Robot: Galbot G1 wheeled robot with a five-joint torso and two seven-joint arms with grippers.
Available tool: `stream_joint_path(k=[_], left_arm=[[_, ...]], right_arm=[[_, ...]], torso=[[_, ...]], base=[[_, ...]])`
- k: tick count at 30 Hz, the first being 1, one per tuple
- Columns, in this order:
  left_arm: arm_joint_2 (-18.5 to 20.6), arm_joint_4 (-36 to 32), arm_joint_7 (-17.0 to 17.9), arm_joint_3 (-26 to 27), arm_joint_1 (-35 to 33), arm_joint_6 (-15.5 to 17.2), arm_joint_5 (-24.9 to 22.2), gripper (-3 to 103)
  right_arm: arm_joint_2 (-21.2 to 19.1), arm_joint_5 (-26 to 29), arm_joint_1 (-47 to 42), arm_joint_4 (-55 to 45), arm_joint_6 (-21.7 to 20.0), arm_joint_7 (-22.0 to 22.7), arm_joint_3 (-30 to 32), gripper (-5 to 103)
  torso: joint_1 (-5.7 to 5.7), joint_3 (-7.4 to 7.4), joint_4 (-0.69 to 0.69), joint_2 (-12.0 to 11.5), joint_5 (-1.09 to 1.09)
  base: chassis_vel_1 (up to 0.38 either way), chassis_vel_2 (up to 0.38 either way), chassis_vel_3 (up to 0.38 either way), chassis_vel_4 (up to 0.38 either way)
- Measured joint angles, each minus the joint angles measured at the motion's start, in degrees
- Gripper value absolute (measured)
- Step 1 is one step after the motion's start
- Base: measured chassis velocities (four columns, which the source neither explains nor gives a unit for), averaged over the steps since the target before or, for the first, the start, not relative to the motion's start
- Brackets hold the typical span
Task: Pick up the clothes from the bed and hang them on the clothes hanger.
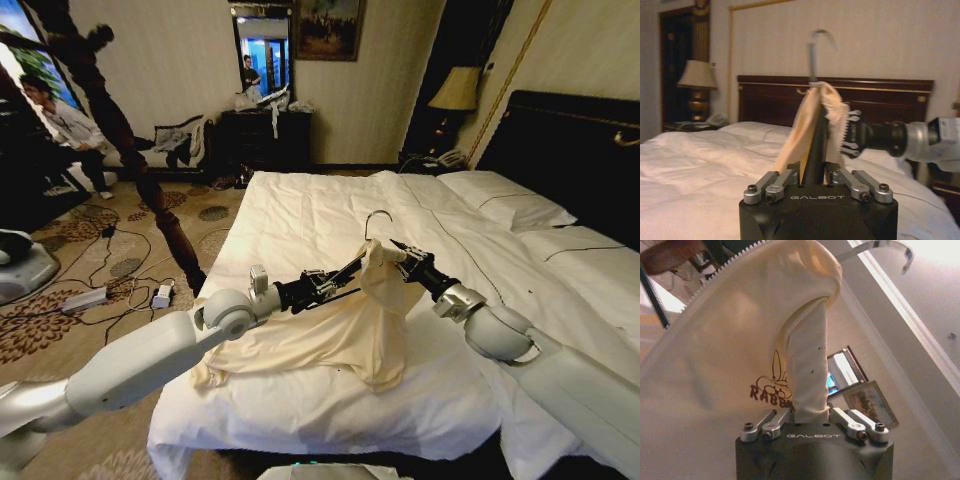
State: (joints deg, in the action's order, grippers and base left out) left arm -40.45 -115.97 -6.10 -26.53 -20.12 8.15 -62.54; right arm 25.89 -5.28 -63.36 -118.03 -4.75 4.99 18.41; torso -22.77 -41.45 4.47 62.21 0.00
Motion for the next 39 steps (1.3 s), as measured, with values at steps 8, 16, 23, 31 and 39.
stream_joint_path(k=[8,16,23,31,39], left_arm=[[4.32,-2.63,3.19,3.06,-1.72,1.59,-0.45,46],[10.40,-7.44,4.31,17.47,-14.44,1.82,-0.91,78],[10.59,-5.80,11.78,29.11,-26.64,2.81,-2.24,99],[5.98,1.12,15.70,26.35,-26.24,4.90,-0.53,100],[5.25,1.65,17.91,26.76,-32.20,7.50,-2.42,100]], right_arm=[[0.49,-0.39,-0.02,1.69,0.07,1.78,0.24,18],[1.25,-2.18,0.11,3.51,0.88,3.03,0.19,18],[1.04,-2.04,-1.25,3.12,0.97,3.75,0.79,18],[0.88,-1.63,-1.78,2.08,0.56,4.22,0.94,18],[0.62,-0.97,-3.07,2.09,0.37,5.07,1.74,18]], torso=[[0.00,0.00,-0.01,0.00,0.00],[0.00,0.00,-0.01,0.00,0.00],[0.01,0.01,-0.03,0.01,0.00],[0.00,0.00,0.00,0.01,0.00],[0.00,0.00,-0.01,0.01,0.01]], base=[[0.000,0.000,0.000,0.000],[0.000,0.000,0.000,0.000],[0.000,0.000,0.000,0.000],[0.000,0.000,0.000,0.000],[0.000,0.000,0.000,0.000]])
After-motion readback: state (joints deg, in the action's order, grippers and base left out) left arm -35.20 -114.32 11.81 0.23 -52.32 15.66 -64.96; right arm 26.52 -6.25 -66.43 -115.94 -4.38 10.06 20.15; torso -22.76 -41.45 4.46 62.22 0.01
